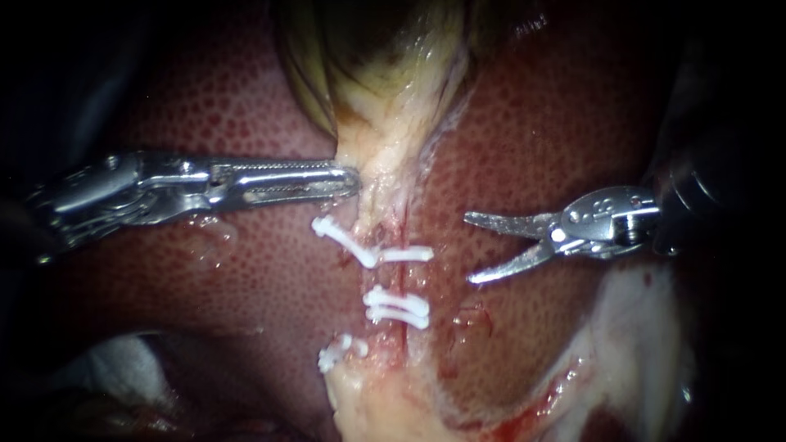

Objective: Go to the cutting position right tube

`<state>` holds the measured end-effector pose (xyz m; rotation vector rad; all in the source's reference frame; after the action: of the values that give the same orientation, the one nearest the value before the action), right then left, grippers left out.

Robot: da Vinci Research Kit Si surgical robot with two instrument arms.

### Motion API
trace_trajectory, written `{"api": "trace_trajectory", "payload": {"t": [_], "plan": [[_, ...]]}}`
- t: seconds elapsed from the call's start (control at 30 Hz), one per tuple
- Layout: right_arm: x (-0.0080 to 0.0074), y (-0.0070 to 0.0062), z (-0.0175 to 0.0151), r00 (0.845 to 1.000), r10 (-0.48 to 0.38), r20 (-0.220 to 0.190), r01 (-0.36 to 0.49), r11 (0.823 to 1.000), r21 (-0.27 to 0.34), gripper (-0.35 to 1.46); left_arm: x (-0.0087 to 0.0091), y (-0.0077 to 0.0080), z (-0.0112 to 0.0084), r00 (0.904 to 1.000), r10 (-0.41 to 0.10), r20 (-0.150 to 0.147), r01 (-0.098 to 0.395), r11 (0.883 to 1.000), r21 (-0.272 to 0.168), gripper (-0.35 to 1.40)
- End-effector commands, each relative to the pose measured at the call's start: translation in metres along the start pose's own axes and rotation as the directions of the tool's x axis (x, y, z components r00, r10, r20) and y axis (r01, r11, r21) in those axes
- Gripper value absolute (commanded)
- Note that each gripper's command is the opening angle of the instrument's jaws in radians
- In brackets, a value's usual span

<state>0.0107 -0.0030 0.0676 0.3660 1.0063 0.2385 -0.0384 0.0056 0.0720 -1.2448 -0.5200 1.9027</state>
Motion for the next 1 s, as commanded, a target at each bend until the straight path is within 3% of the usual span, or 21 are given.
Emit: {"api": "trace_trajectory", "payload": {"t": [0.03, 0.23, 0.33, 0.5, 0.7, 1.0], "plan": [[0.0, 0.0, 0.0001, 1.0, 0.0, 0.0, 0.0, 1.0, 0.0, 1.43, 0.0001, 0.0, -0.0002, 1.0, 0.0, 0.0, 0.0, 1.0, -0.002, -0.35], [-0.0001, -0.0001, 0.0001, 1.0, 0.0, 0.0, 0.0, 1.0, 0.0, 1.43, 0.0025, -0.0008, -0.0034, 0.9999, -0.013, 0.005, 0.013, 1.0, 0.002, -0.35], [-0.0001, -0.0001, 0.0001, 1.0, -0.001, 0.0, 0.001, 1.0, 0.0, 1.43, 0.0044, -0.001, -0.0059, 0.9993, -0.032, -0.017, 0.032, 0.999, 0.017, -0.35], [-0.0001, -0.0001, 0.0001, 1.0, -0.001, 0.0, 0.001, 1.0, 0.0, 1.43, 0.0069, -0.0004, -0.0093, 0.9989, -0.015, -0.045, 0.016, 0.999, 0.03, -0.35], [-0.0001, -0.0001, 0.0002, 1.0, 0.0, 0.0, 0.0, 1.0, -0.001, 1.43, 0.0076, 0.0006, -0.0101, 0.9984, -0.009, -0.056, 0.01, 0.999, 0.031, -0.35], [-0.001, -0.0002, 0.0015, 1.0, -0.006, -0.004, 0.007, 1.0, 0.01, 1.43, 0.0076, 0.0007, -0.0102, 0.9984, -0.009, -0.056, 0.01, 0.999, 0.031, -0.35]]}}
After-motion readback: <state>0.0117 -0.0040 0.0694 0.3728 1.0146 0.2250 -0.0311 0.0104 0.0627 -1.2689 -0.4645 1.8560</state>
